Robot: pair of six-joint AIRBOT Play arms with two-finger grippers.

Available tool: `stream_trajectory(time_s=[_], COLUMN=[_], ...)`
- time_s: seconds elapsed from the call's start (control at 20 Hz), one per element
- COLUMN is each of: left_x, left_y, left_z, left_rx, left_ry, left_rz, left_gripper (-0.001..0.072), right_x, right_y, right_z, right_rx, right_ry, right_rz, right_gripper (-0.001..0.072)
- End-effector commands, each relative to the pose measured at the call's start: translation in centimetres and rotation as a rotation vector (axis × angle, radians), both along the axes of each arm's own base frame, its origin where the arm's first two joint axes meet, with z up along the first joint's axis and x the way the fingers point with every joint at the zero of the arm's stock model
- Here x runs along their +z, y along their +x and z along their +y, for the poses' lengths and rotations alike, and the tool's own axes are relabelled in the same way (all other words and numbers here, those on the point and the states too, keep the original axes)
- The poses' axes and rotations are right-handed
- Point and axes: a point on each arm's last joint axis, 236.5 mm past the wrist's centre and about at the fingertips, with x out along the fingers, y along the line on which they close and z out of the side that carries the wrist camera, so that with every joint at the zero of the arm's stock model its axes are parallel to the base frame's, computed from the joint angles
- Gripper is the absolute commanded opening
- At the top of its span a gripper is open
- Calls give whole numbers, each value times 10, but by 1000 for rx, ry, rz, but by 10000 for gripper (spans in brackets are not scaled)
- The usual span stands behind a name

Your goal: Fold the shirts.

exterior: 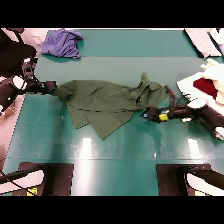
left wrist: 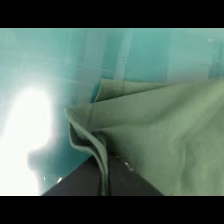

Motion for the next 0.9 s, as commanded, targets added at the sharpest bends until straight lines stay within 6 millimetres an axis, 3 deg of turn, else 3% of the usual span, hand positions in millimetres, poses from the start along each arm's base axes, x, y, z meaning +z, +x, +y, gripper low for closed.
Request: stream_trajectory(time_s=[0.0, 0.05, 0.35, 0.55, 0.65, 0.7, 0.85], left_x=[0, 0, -2, -2, 0, 0, 3], left_y=[1, 0, -2, -2, 0, 0, 2], left_z=[1, 0, -1, 0, 0, 0, 0], left_rx=[14, 12, 9, 10, 11, 12, 12], left_ry=[-9, -10, -11, -11, -9, -9, -9], left_rz=[-2, 2, 13, 11, 4, 1, -5], left_gripper=[22, 22, 22, 22, 22, 22, 22], right_x=[-50, -56, -56, -63, -58, -54, -20], right_y=[-10, -5, 42, 54, 54, 58, 66], right_z=[20, 23, 44, 50, 57, 58, 58], right_rx=[24, 27, -29, -21, 12, 20, 16], right_ry=[-77, -87, -13, -6, 4, -1, 12], right_rz=[34, 39, 24, 41, 26, -3, -93], right_gripper=[414, 362, 362, 349, 100, 31, 30])
